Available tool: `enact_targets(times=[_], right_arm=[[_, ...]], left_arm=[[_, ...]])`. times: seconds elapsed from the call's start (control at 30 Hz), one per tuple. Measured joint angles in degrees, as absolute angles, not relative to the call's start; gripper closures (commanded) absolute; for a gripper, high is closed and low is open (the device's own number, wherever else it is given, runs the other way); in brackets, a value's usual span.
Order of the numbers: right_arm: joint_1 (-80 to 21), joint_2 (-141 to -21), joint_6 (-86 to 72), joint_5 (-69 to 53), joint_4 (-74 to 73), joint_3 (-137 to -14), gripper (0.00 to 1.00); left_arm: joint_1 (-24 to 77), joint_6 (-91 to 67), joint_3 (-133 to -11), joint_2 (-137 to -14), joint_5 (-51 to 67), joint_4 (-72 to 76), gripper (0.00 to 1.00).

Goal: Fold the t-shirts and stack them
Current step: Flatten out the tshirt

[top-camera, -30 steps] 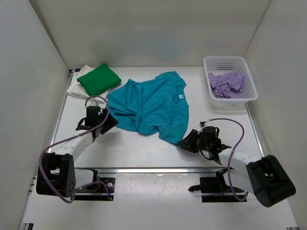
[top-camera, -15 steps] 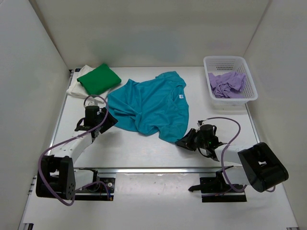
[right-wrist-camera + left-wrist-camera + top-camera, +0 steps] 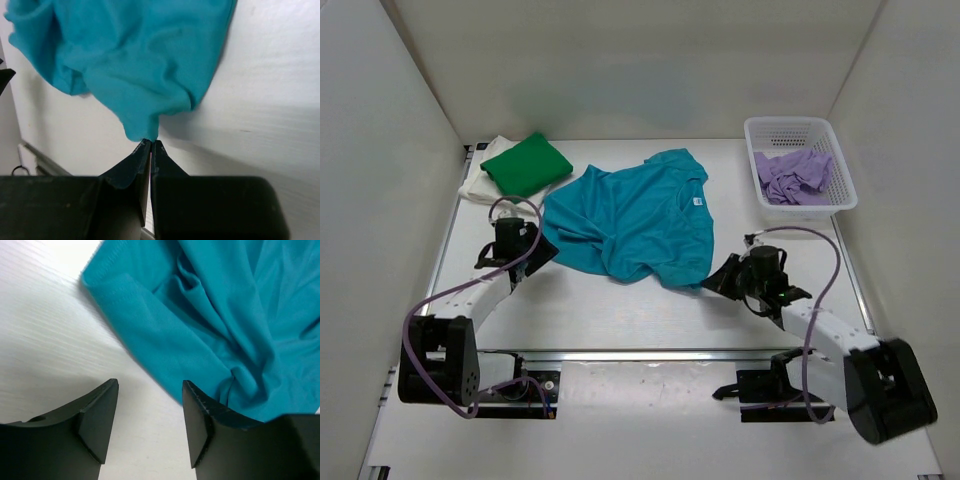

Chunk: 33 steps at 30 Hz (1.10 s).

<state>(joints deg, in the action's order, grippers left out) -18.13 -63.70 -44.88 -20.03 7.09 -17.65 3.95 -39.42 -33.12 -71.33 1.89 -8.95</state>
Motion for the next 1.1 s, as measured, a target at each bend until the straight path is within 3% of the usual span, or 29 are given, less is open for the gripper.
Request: enact_targets(times=[0.1,0.13,0.27,0.4,0.5,0.6,0.67,0.83,1.0,1.07,1.1], right_arm=[[-15.7,-55.7,-40.3,-17.8,-0.5,-20.9,1.0],[-14.8,-53.7,-38.6,-17.3,-3.0,-22.5,1.0],[-13.6,-52.1,-34.1,-16.8,-6.9,-25.2,1.0],[-15.2,-53.5,-32.4,-16.4,-9.2,-22.7,1.0],[-15.2,-53.7,-32.0,-17.2,-10.8,-20.1,1.0],[-15.2,-54.0,-31.7,-17.6,-11.3,-19.6,1.0],[-14.9,-53.9,-31.4,-17.8,-11.1,-19.6,1.0],[-12.2,-53.5,-30.9,-19.3,-11.1,-19.6,1.0],[-10.4,-53.4,-30.3,-21.2,-10.3,-19.6,1.0],[-10.6,-53.5,-30.3,-21.6,-9.9,-19.6,1.0],[-10.9,-53.5,-30.3,-21.7,-9.8,-19.6,1.0]], left_arm=[[2.8,-39.6,-33.5,-71.2,0.3,-8.6,0.55],[2.2,-39.8,-33.5,-71.3,0.1,-8.4,0.56],[1.3,-40.2,-34.2,-74.5,-0.7,-7.6,0.39],[1.7,-40.5,-36.2,-79.2,-1.4,-7.6,0.34],[2.4,-40.3,-39.2,-82.1,-2.7,-7.6,0.49],[3.0,-40.1,-42.9,-85.4,-3.7,-7.6,0.84],[3.0,-39.4,-44.9,-87.9,-3.2,-7.4,1.0],[2.2,-38.4,-44.9,-89.0,-1.9,-8.7,1.0],[2.6,-37.6,-42.3,-83.1,-4.1,-10.3,0.41],[2.5,-37.8,-41.8,-81.5,-4.4,-10.0,0.39],[2.5,-37.9,-41.9,-81.2,-4.6,-9.9,0.45]])
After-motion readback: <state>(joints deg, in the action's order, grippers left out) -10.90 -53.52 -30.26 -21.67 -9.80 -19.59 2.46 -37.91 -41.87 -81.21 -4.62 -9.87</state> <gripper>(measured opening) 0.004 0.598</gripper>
